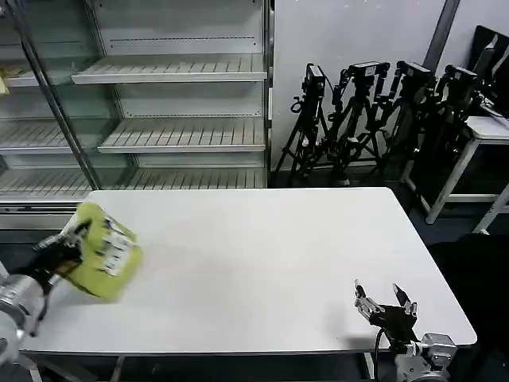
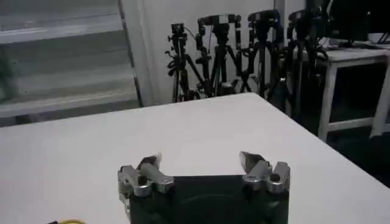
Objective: Fold and organize the clothes.
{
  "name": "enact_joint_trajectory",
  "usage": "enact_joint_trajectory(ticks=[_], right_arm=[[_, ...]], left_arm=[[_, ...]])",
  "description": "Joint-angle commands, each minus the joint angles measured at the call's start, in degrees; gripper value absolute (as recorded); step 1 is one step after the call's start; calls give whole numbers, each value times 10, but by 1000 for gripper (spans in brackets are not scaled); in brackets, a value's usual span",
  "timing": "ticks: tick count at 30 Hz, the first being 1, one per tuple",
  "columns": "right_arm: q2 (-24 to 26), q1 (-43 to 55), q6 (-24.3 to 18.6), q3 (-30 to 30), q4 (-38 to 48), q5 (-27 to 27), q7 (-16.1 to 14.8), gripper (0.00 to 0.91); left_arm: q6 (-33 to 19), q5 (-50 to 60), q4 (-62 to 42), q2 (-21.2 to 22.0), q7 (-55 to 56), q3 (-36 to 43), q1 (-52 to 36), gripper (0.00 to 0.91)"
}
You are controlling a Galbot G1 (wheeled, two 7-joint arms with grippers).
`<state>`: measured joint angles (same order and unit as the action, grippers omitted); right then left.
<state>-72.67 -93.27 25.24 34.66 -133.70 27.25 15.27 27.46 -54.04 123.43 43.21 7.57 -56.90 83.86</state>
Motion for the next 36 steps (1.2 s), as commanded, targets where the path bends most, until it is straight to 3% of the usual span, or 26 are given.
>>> enact_joint_trajectory(ticks=[1,5,8,14,21,29,32,36], right_arm=[[-1,13,-7,1,21,4,-3,907],[-8,-3,-17,10,21,-2,-6,907],[-11,-11,-19,16,17,-4,-7,907],[-9,-19,-18,30,9,-3,-6,907],[-16,-26,-18,32,5,-8,-6,907],[-23,-35,-19,37,0,-13,-7,907],[-25,-40,-19,41,-3,-14,-7,907],[-28,-45,-19,46,-8,-14,-7,907]], left_arm=[[-55,385,29,-82,-69,10,48,50],[-133,573,-52,-15,-43,205,42,50],[-183,655,-119,37,-25,283,27,50],[-164,669,-52,76,-22,343,17,50],[-77,528,59,80,-26,389,-14,50],[35,281,72,129,49,492,-90,50],[51,182,64,149,83,527,-102,50],[55,133,37,183,118,571,-123,50]])
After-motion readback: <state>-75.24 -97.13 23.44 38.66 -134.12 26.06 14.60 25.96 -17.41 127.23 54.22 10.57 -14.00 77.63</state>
